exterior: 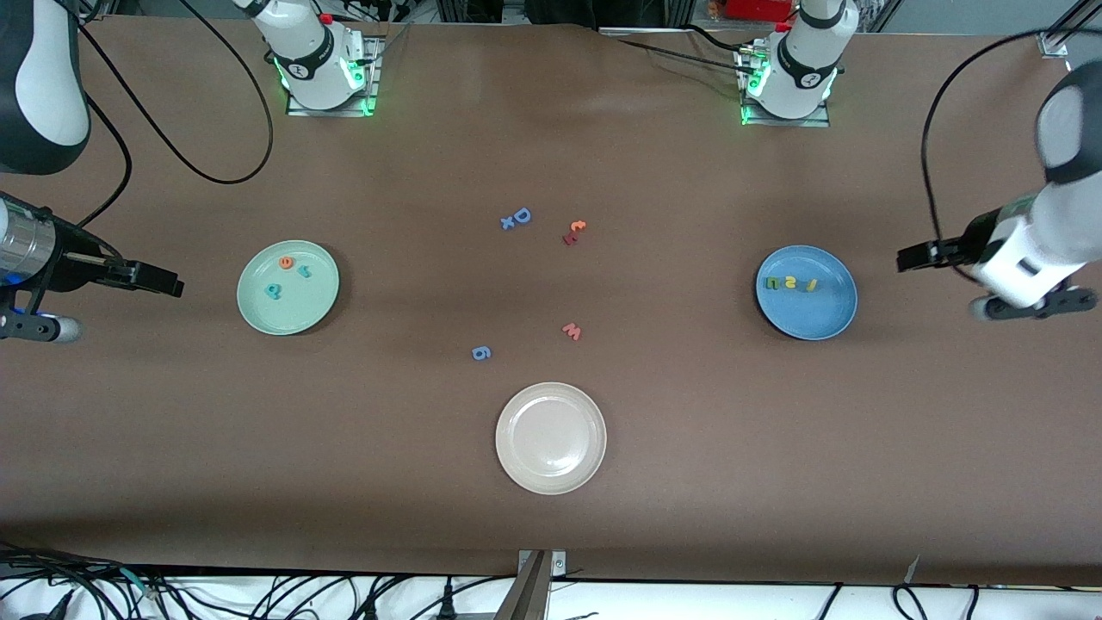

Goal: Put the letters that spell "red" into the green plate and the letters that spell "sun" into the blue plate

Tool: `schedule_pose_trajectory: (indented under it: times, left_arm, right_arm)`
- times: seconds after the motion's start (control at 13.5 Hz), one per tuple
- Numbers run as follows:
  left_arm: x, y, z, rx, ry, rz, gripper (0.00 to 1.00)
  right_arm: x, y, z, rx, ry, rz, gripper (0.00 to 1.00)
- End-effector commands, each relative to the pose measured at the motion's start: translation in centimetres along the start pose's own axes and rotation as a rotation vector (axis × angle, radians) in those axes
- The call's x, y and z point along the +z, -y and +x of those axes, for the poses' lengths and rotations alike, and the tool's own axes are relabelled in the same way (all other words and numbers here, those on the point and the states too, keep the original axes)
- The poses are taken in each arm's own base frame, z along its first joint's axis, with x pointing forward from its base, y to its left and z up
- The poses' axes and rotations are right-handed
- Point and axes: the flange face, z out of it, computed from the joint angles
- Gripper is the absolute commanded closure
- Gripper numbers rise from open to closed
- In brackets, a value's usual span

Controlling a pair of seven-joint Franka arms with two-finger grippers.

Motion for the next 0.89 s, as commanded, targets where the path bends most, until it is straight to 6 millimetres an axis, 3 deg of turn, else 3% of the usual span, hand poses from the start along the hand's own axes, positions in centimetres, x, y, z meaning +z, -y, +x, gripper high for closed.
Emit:
schedule_pose_trajectory:
  times: [0.0, 0.15, 0.3, 0.81]
  left_arm:
    - [-4.2, 0.4, -3.6, 0.038, -0.068, -0.038, 0.00]
    - [-6.5, -0.1, -4.3, 0.054, -0.096, -0.039, 0.00]
    - [-7.6, -1.7, -4.8, 0.084, -0.105, -0.034, 0.00]
    - [-7.4, -1.3, -4.5, 0.085, -0.087, -0.033, 0.00]
  right_arm:
    - [-0.9, 0.1, -0.3, 0.013, -0.011, 0.019, 0.00]
    - [-1.3, 0.3, -0.4, 0.009, -0.016, 0.017, 0.00]
    - [-1.3, 0.3, -0.4, 0.016, -0.014, 0.022, 0.00]
    - [-1.9, 1.5, -0.6, 0.053, -0.022, 0.023, 0.00]
